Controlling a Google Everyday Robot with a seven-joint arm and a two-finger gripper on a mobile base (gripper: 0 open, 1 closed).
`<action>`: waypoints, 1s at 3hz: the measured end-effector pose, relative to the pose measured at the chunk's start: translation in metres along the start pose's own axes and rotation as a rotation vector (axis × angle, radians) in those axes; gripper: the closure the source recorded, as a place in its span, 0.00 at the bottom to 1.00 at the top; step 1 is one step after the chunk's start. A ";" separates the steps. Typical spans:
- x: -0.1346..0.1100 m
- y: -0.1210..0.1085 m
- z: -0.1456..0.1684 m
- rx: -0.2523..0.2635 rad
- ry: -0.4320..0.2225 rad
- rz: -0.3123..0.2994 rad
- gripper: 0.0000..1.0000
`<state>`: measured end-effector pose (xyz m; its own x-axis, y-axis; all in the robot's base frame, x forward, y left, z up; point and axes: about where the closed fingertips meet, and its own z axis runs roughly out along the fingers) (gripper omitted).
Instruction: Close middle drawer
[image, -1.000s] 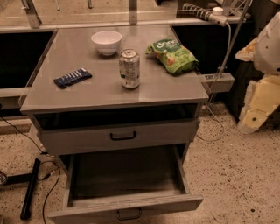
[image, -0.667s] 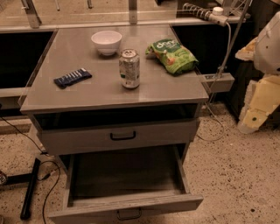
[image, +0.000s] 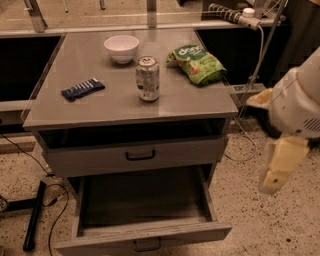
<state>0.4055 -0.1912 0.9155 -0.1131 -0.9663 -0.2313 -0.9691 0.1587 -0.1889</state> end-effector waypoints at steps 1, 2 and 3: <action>0.009 0.034 0.052 -0.069 -0.038 -0.049 0.18; 0.026 0.060 0.104 -0.110 -0.090 -0.053 0.42; 0.041 0.071 0.151 -0.109 -0.173 0.001 0.65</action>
Offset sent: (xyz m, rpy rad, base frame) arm -0.0548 0.0011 -0.1896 0.1630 0.1151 0.1124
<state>0.3652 -0.1894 0.7485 -0.0838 -0.9156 -0.3933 -0.9881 0.1275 -0.0865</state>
